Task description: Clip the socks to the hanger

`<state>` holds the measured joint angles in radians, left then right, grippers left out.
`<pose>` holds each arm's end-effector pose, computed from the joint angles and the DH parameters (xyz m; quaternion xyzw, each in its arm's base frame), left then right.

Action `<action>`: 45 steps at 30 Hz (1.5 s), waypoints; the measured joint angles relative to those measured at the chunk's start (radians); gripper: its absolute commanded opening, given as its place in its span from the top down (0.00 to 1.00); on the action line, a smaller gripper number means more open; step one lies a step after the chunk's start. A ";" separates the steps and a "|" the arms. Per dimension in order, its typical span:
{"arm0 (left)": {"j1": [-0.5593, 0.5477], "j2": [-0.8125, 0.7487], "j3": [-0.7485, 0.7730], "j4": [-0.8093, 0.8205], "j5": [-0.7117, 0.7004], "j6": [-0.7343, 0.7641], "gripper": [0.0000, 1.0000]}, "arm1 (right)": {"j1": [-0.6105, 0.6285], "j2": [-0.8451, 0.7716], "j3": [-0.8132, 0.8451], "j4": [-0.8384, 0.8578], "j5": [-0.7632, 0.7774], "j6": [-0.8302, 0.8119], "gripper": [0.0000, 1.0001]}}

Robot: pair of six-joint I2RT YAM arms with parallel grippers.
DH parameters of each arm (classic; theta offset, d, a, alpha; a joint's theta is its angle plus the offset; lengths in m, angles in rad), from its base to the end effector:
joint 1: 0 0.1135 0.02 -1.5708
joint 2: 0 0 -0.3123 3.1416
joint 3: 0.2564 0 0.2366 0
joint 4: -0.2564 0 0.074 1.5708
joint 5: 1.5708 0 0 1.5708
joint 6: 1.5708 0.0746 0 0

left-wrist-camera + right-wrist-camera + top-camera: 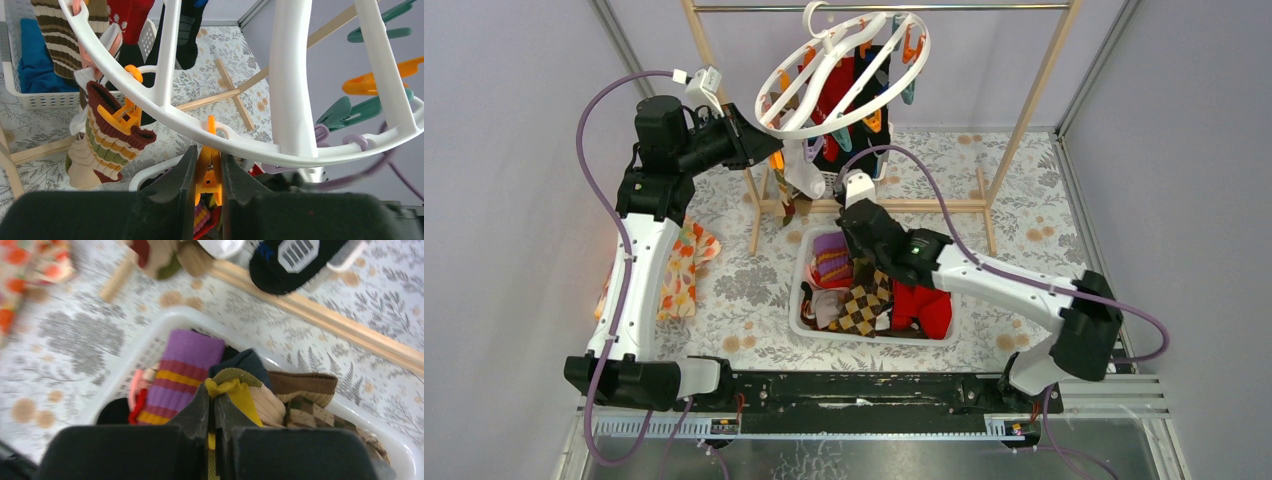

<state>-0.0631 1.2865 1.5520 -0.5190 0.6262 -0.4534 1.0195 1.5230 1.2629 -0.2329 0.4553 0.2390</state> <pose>0.2644 -0.0605 0.4975 0.0390 0.7746 -0.3842 0.5008 0.2196 0.2945 0.3578 -0.2110 0.8173 0.1376 0.5182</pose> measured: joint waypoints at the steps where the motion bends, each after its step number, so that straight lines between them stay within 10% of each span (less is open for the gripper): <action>1: 0.000 0.000 0.000 0.000 0.000 0.001 1.00 | 0.000 -0.024 0.000 0.006 -0.017 0.000 1.00; 25: 0.000 -0.007 0.003 -0.016 -0.010 0.021 1.00 | 0.015 -0.176 0.332 0.007 -0.315 0.055 1.00; 38: 0.000 -0.015 0.003 -0.017 -0.010 0.023 1.00 | 0.017 -0.317 0.201 -0.097 -0.182 0.071 1.00; 45: 0.000 -0.016 0.003 -0.017 -0.010 0.023 1.00 | 0.016 -0.464 -0.040 -0.209 -0.014 0.109 0.35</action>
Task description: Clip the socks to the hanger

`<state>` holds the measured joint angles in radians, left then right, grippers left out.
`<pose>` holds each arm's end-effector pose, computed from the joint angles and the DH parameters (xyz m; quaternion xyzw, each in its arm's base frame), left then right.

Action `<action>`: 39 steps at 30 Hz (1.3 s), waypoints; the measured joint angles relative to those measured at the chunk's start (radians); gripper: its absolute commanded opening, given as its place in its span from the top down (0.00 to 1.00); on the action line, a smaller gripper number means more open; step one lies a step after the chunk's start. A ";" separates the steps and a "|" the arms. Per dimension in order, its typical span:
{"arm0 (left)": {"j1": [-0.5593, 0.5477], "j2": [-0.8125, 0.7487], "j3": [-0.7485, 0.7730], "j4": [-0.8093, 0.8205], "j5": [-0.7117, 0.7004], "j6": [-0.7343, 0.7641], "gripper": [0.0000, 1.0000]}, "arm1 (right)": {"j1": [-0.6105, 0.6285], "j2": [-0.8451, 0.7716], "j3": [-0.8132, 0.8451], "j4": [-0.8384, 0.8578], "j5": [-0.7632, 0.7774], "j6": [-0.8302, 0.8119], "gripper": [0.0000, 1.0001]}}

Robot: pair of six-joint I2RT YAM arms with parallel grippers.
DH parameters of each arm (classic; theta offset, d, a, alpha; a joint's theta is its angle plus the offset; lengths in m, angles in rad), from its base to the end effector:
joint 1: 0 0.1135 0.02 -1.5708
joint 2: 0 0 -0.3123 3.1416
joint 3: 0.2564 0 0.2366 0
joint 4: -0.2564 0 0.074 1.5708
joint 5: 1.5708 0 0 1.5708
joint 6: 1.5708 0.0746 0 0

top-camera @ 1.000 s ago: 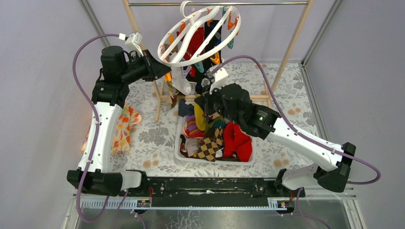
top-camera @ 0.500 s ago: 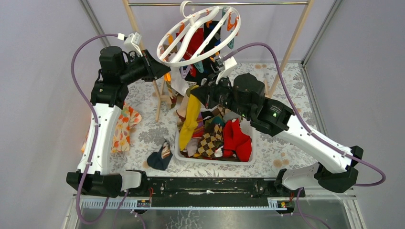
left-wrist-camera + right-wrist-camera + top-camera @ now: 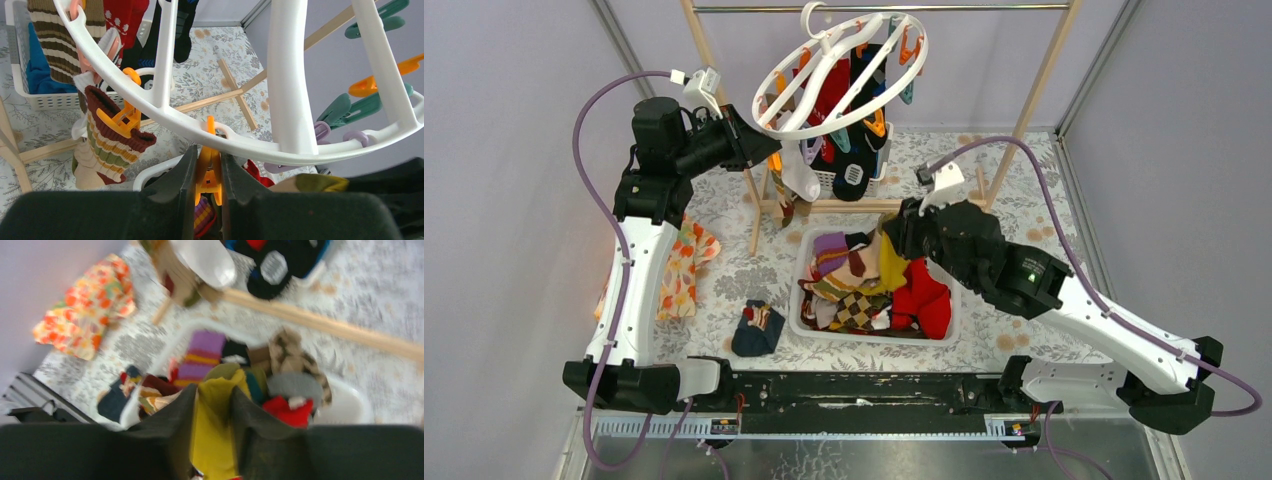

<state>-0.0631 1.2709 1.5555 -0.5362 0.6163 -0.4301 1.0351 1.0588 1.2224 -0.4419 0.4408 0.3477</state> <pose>0.2579 -0.0595 0.5001 0.0453 0.7743 -0.3750 0.5078 0.1392 0.1721 0.4434 -0.1386 0.7778 0.2402 0.5640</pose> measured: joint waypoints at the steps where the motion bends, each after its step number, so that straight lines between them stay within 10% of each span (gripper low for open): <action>1: 0.000 0.000 0.000 0.000 0.000 0.000 1.00 | 0.000 -0.006 -0.027 -0.022 0.024 0.002 0.34; 12: 0.000 -0.003 0.004 -0.006 0.000 0.008 1.00 | 0.057 0.027 -0.072 -0.017 -0.097 -0.278 0.33; 23: 0.000 -0.003 0.010 -0.019 -0.004 0.015 1.00 | 0.179 0.525 0.251 -0.081 -0.338 -0.581 0.31; 39: 0.000 -0.003 0.016 -0.026 -0.003 0.019 1.00 | 0.229 0.888 0.536 -0.286 -0.197 -0.727 0.59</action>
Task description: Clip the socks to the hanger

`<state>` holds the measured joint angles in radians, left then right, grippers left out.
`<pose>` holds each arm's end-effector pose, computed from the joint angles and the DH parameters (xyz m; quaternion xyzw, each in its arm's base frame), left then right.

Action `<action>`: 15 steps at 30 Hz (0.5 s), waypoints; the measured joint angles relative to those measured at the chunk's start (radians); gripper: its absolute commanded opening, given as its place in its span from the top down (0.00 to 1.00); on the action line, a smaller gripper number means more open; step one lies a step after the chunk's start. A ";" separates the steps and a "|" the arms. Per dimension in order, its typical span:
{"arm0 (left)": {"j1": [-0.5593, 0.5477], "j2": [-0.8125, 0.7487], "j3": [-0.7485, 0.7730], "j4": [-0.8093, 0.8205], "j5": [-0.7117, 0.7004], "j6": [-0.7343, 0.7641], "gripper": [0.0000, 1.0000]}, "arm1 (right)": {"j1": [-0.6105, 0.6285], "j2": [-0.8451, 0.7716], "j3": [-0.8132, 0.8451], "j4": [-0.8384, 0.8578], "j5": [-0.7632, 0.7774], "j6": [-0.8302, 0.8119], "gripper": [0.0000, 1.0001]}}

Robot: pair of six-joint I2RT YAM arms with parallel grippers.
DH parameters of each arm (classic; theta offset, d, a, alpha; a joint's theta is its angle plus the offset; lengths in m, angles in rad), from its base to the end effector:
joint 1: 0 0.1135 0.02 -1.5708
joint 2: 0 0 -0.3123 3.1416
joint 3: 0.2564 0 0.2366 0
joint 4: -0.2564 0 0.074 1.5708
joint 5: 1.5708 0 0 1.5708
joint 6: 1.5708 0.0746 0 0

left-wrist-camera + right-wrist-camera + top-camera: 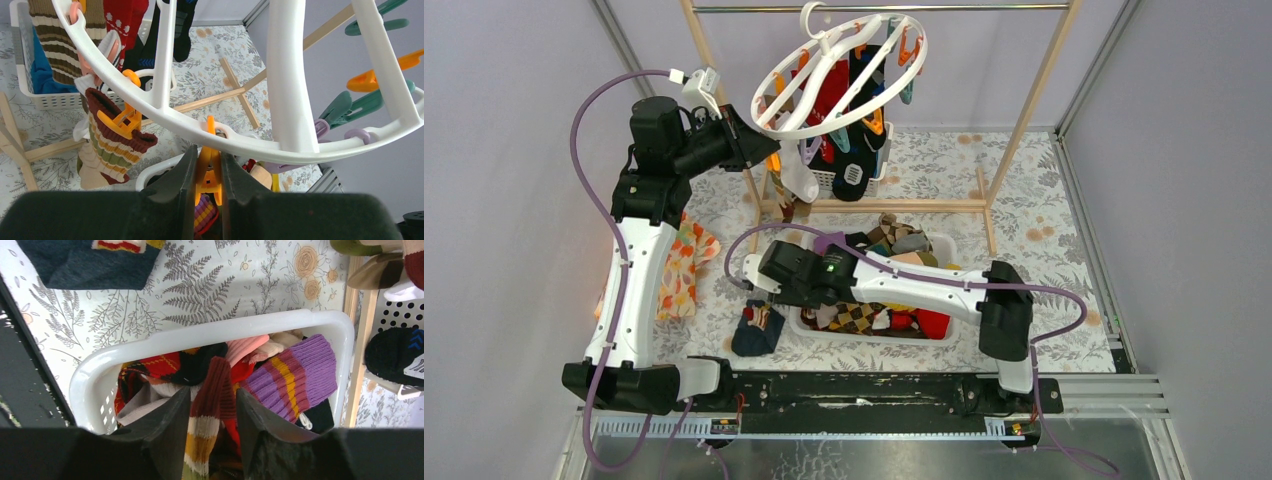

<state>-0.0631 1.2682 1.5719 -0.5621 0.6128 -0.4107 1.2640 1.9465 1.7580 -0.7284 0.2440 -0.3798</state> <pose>0.2547 -0.0591 0.5028 0.0506 0.7759 -0.3688 0.5094 0.1560 0.4328 0.3039 -0.6619 0.6686 0.0322 0.3374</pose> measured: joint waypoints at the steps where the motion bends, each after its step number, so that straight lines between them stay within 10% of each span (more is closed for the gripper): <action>1: 0.000 0.000 0.002 -0.001 0.000 0.000 1.00 | 0.000 0.014 0.014 -0.010 0.004 -0.005 0.63; 6: 0.000 0.000 0.008 -0.010 0.006 0.002 1.00 | 0.000 0.048 0.029 -0.056 0.020 -0.019 1.00; 15: 0.000 0.000 0.020 -0.021 0.019 0.002 1.00 | -0.020 -0.154 -0.125 0.156 0.042 0.122 1.00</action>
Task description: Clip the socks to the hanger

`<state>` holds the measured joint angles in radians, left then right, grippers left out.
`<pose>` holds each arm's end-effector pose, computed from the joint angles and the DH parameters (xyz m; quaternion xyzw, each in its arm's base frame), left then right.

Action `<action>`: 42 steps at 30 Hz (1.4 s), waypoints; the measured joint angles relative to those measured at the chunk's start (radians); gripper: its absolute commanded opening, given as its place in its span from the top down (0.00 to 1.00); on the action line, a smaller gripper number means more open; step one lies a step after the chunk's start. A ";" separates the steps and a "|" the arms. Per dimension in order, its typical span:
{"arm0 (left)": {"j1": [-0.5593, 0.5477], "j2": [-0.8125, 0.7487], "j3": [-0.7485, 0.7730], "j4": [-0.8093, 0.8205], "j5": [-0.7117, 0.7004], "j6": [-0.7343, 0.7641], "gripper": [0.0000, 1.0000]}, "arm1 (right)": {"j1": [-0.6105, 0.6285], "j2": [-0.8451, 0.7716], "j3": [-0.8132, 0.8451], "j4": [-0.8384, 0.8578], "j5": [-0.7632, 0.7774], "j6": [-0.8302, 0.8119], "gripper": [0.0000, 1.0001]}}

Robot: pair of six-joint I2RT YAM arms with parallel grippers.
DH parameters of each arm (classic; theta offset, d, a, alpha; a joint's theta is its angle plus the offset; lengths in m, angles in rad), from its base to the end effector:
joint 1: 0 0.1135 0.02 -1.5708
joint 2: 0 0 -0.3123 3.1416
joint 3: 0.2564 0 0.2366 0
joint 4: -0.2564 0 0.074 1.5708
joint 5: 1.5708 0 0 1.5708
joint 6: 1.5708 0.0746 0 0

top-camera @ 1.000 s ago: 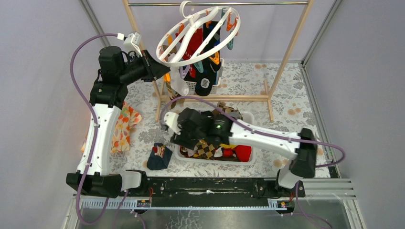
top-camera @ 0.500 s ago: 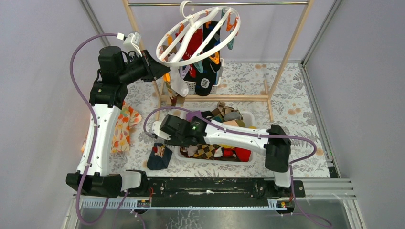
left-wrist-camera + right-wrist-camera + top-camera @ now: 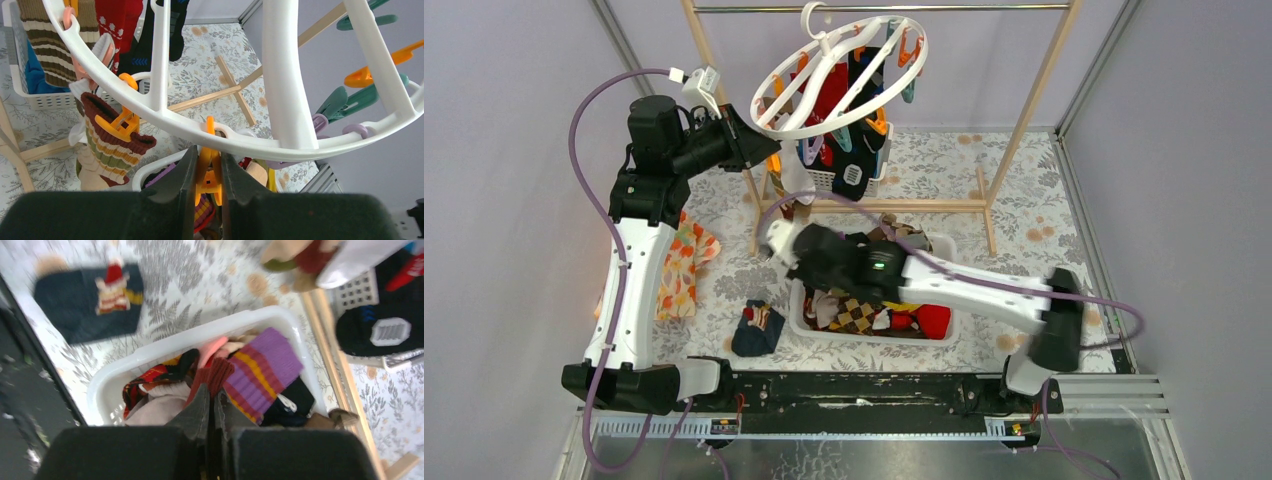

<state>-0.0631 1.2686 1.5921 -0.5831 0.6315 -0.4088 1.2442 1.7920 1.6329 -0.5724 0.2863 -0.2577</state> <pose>0.2514 -0.0600 0.5068 0.0569 0.7748 -0.3748 0.5059 0.1587 0.4027 0.3439 -0.5743 0.7004 0.0762 0.4169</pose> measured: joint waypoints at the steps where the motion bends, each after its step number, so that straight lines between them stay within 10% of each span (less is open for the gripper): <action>1: 0.000 0.000 0.000 0.000 0.000 0.000 1.00 | -0.008 -0.070 -0.056 0.066 -0.005 0.030 1.00; 14: 0.000 0.000 0.000 -0.001 0.005 0.000 1.00 | -0.227 -0.596 -0.536 0.828 -0.264 0.625 1.00; 36: 0.000 0.000 0.000 -0.006 0.016 0.008 1.00 | -0.396 -0.661 -0.992 0.985 -0.311 1.025 0.85; 42: 0.000 0.000 0.000 -0.008 0.016 0.009 1.00 | -0.412 -0.631 -0.947 1.007 -0.400 1.016 0.99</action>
<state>-0.0631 1.2686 1.5921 -0.5907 0.6476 -0.4000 0.8322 1.1614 0.6857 0.4351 -0.1135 0.7586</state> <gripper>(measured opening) 0.225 0.106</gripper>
